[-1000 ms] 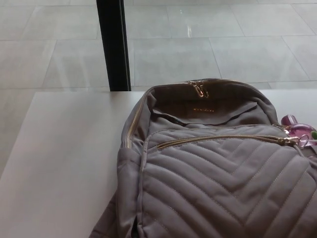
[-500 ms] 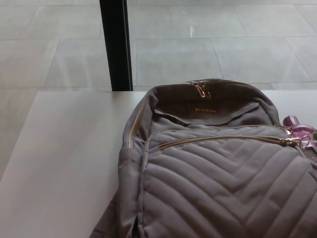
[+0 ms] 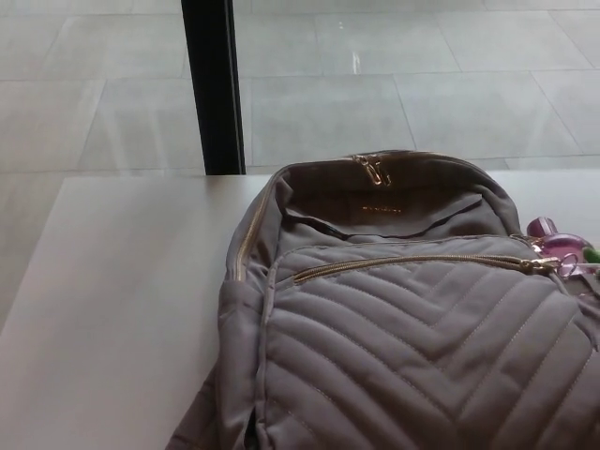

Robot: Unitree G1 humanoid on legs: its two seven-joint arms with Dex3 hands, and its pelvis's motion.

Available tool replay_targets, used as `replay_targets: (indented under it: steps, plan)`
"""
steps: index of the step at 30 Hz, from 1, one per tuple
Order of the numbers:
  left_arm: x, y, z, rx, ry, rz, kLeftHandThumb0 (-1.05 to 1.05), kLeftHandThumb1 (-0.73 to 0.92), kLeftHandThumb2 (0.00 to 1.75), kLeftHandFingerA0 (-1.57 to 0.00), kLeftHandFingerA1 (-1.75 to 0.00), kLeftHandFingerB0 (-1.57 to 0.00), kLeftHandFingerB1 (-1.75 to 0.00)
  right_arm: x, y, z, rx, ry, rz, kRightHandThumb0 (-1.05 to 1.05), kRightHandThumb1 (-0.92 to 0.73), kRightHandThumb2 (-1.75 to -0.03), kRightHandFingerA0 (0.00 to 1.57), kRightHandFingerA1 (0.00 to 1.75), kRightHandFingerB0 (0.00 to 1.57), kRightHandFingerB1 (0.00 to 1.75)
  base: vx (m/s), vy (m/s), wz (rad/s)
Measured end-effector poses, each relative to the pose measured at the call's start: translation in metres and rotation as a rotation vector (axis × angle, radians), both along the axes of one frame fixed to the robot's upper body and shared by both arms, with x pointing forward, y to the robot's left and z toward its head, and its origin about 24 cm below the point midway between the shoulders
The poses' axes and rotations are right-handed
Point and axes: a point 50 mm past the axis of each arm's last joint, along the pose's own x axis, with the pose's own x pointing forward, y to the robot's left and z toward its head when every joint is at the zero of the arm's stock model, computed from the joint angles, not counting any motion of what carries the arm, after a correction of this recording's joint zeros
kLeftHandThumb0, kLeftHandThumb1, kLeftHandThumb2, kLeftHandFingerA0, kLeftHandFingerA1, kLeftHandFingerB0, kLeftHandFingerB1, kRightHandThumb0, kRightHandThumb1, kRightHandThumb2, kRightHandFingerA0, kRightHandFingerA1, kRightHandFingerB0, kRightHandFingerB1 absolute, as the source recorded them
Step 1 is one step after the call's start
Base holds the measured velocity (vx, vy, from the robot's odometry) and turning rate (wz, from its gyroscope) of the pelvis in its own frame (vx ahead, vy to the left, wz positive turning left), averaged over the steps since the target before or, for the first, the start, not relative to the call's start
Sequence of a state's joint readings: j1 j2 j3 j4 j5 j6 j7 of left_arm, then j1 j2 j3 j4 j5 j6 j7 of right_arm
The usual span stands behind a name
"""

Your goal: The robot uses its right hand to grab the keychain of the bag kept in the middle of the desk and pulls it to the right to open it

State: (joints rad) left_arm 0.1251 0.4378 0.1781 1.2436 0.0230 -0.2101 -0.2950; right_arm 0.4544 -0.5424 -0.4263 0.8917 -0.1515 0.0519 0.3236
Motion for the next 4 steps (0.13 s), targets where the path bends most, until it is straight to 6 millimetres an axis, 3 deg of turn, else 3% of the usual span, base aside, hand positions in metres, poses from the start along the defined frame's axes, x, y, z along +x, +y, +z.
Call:
replay_targets:
  steps: [1, 2, 3, 4]
  plan:
    - [0.0007, 0.0000, 0.0001, 0.001, 0.001, -0.005, -0.86, 0.92, 0.83, -0.57, -0.52, -0.31, -0.42, -0.0027, 0.0013, -0.0021, 0.009, 0.011, 0.001, -0.57, -0.56, -0.91, 0.45, 0.63, 0.21, 0.47, 0.00, 0.000, 0.00]
    - [0.0022, -0.0001, 0.0003, 0.002, -0.001, -0.011, -0.86, 0.92, 0.83, -0.57, -0.52, -0.31, -0.42, -0.0047, 0.0030, -0.0047, 0.021, 0.020, 0.006, -0.57, -0.56, -0.91, 0.45, 0.63, 0.21, 0.47, 0.00, 0.000, 0.00]
    - [0.0034, -0.0003, 0.0004, 0.002, -0.002, -0.014, -0.86, 0.92, 0.85, -0.57, -0.53, -0.31, -0.43, -0.0051, 0.0042, -0.0063, 0.028, 0.022, 0.013, -0.53, -0.70, -0.61, 0.52, 0.56, 0.35, 0.36, 0.00, 0.000, 0.00]
    - [0.0040, -0.0003, 0.0005, 0.002, -0.002, -0.016, -0.88, 0.92, 0.84, -0.54, -0.52, -0.31, -0.43, -0.0051, 0.0048, -0.0071, 0.032, 0.022, 0.017, -0.55, -0.55, -0.91, 0.51, 0.67, 0.33, 0.52, 0.00, 0.000, 0.00]
